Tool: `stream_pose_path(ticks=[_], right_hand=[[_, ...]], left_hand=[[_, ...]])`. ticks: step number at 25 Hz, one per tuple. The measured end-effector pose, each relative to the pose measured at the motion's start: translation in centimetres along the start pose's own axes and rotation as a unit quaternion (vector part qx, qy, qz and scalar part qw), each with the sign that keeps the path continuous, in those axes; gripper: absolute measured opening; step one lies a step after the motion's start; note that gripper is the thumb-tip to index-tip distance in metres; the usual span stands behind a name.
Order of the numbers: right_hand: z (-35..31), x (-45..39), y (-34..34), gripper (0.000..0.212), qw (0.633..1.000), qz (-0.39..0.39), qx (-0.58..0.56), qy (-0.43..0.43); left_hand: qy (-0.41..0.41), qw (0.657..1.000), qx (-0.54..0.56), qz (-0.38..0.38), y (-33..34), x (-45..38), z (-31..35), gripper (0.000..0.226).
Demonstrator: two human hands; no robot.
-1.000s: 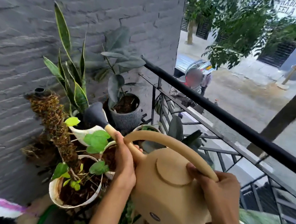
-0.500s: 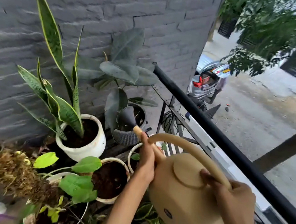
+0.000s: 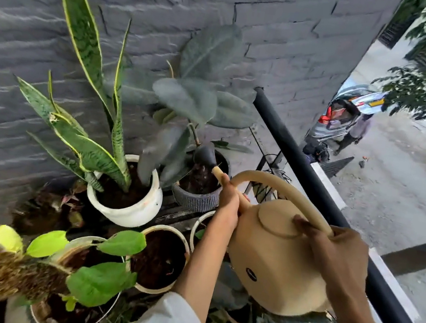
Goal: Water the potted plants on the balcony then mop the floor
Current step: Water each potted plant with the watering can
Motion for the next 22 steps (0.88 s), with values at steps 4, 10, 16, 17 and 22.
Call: stream_pose_path(ticks=[4, 10, 16, 17, 22], right_hand=[[-0.4, -2.3, 0.6, 0.047, 1.0, -0.007, 0.005, 0.003], [-2.0, -3.7, 1.2, 0.041, 0.999, -0.026, 0.004, -0.036], [-1.8, -3.6, 2.0, 0.043, 0.999, -0.027, -0.008, -0.045], [-1.5, -3.6, 2.1, 0.045, 0.999, -0.027, -0.008, -0.037], [1.8, -3.1, 2.3, 0.05, 0.995, -0.027, -0.076, 0.067]], left_hand=[[-0.01, 1.0, 0.018, 0.012, 1.2, -1.3, 1.0, 0.069], [-0.01, 0.999, 0.05, 0.019, 1.8, -2.2, 1.6, 0.074], [-0.002, 0.999, 0.04, 0.025, 1.0, -1.8, 2.8, 0.069], [-0.001, 0.999, 0.032, 0.027, 0.8, -1.8, 2.8, 0.068], [0.024, 0.999, -0.012, 0.029, 0.5, -0.7, 3.6, 0.076]])
Point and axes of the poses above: each hand's wrist, its own x-axis away from the middle knuckle, its own y-axis out of the palm, z = x × y, the point moved 10 cm from there along -x, towards the middle knuckle, and after that the axes turned 4 degrees about z, right-handed, at the moved point
